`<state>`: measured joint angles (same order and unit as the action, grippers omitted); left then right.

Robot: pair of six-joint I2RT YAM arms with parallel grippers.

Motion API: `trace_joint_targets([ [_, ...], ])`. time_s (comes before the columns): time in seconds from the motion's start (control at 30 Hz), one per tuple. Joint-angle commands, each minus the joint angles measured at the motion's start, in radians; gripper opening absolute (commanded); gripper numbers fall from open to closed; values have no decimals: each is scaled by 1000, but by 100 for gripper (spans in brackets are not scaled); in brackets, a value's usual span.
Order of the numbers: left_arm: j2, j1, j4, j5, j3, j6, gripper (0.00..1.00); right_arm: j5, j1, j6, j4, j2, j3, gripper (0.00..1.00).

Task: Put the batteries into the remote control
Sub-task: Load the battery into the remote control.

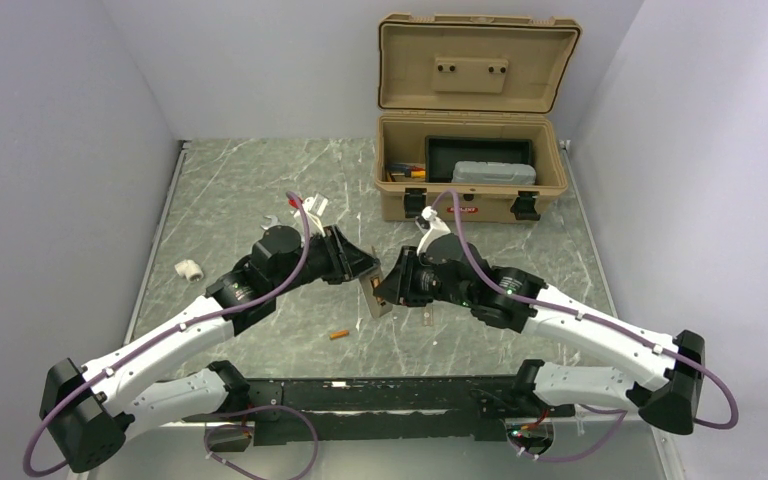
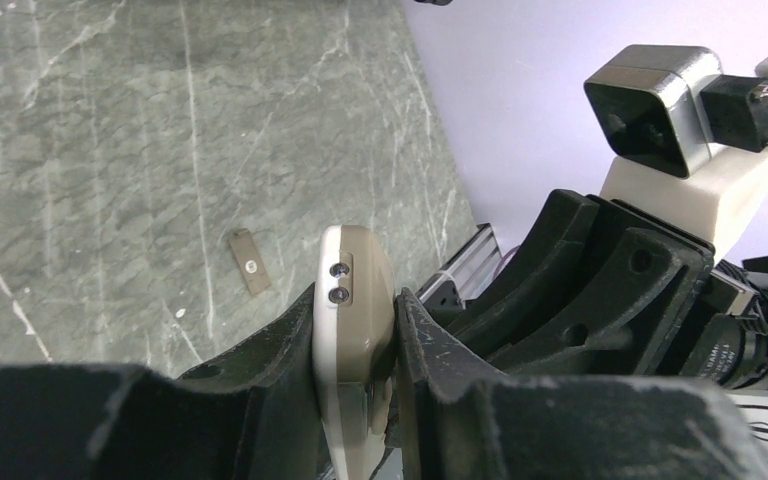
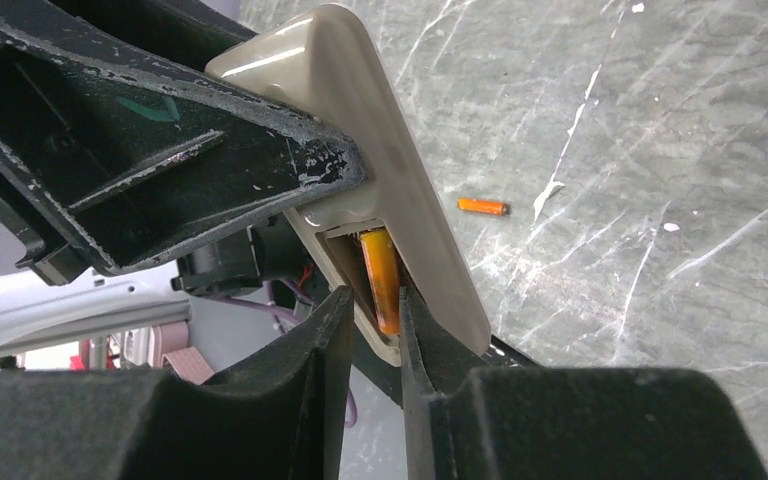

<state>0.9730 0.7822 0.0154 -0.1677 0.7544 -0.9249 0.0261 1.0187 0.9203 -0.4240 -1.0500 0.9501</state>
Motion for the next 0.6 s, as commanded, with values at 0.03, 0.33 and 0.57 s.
trace_joint_targets([
  [0.03, -22, 1, -50, -4, 33, -8, 0, 81, 7, 40, -11, -31, 21, 24],
  [0.33, -35, 3, -84, -8, 14, -25, 0, 125, 6, 104, 49, 21, -48, 20],
  [0.57, -31, 3, -80, -13, 21, -21, 0, 90, 7, 80, 51, -28, -21, 23],
])
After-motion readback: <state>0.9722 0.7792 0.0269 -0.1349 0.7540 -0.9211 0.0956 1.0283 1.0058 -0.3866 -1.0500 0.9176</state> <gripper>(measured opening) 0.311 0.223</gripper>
